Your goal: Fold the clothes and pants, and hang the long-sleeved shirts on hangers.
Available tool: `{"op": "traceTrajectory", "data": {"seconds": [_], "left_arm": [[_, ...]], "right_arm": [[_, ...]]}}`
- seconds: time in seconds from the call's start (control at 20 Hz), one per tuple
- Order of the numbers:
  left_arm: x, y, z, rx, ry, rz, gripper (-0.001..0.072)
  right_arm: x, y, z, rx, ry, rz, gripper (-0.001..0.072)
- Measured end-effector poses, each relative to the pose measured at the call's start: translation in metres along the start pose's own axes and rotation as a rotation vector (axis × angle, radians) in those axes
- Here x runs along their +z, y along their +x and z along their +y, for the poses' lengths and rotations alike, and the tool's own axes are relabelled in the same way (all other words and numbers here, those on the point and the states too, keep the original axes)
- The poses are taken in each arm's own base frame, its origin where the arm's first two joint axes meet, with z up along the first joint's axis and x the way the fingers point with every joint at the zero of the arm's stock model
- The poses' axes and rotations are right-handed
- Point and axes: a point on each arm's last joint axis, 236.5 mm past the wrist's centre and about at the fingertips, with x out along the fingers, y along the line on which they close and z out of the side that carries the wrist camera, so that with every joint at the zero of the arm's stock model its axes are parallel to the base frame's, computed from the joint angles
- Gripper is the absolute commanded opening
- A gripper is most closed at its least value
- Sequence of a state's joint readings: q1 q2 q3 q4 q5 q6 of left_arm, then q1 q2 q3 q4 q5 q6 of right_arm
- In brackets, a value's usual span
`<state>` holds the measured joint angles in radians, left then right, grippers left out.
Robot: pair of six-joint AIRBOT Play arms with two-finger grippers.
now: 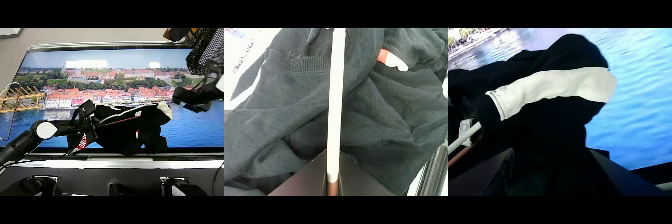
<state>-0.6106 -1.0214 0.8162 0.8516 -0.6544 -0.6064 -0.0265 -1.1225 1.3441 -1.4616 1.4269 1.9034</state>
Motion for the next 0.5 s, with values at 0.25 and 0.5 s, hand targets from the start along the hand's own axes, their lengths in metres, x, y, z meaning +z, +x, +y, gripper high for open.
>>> {"op": "traceTrajectory", "data": {"seconds": [0.25, 0.5], "left_arm": [[0.002, 0.000, 0.004, 0.015, 0.000, -0.010, 0.0031], [0.003, 0.000, 0.005, 0.021, 0.000, -0.014, 0.0032]], "right_arm": [[-0.004, 0.026, 0.009, 0.044, -0.116, 0.045, 0.0536], [-0.010, 0.033, -0.002, 0.017, -0.476, 0.074, 0.0558]]}}
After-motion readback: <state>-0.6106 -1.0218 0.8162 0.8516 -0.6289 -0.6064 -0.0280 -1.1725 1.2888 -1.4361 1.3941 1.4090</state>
